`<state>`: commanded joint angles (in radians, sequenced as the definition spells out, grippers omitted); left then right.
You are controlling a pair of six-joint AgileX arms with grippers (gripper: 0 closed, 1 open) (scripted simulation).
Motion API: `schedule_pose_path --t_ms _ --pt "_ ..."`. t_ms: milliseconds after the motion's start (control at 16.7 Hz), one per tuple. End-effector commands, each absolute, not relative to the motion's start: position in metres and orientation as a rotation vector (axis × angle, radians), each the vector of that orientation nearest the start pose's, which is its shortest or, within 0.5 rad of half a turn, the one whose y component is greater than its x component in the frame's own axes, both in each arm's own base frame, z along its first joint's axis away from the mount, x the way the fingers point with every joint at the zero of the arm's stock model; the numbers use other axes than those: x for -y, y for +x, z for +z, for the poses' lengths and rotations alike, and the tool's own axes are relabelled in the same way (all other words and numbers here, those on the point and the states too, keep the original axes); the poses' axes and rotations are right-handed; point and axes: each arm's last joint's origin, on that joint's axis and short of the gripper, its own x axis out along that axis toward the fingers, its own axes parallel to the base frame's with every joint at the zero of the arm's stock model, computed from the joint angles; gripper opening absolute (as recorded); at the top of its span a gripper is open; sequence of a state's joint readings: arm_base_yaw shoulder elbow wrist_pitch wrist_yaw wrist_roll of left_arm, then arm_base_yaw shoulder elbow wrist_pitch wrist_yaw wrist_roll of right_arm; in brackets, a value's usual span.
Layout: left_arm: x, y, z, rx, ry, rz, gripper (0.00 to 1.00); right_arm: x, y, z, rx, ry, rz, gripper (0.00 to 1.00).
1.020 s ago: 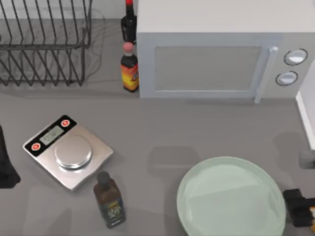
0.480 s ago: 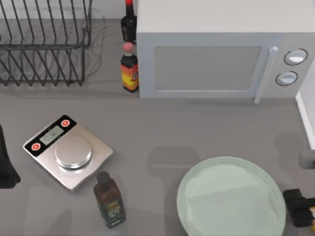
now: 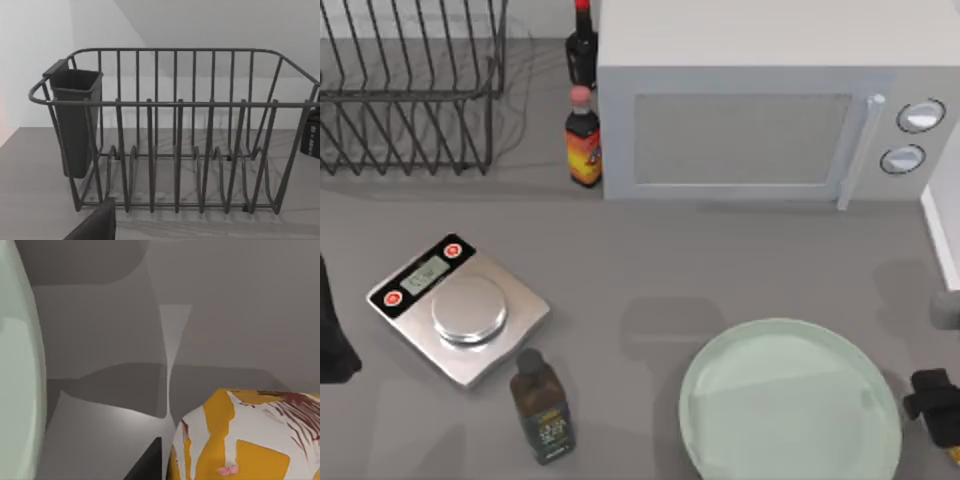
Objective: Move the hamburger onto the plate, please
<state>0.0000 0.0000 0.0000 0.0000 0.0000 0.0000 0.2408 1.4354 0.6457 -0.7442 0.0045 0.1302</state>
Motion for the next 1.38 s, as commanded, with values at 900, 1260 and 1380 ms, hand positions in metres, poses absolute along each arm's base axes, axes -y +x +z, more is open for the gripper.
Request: schedule_pose_path --t_ms 900,1260,1380 --pt "0.001 0.106 0.160 0.000 0.000 0.000 1.00 -0.050 0.198 0.213 -1.541 -0.094 0.096 0.00" --pt "0.001 0.106 0.160 0.000 0.000 0.000 1.00 -0.071 0.212 0.215 -1.554 -0.383 0.371 0.00" --pt "0.001 0.106 0.160 0.000 0.000 0.000 1.00 -0.082 0.217 0.214 -1.542 -0.555 0.542 0.00"
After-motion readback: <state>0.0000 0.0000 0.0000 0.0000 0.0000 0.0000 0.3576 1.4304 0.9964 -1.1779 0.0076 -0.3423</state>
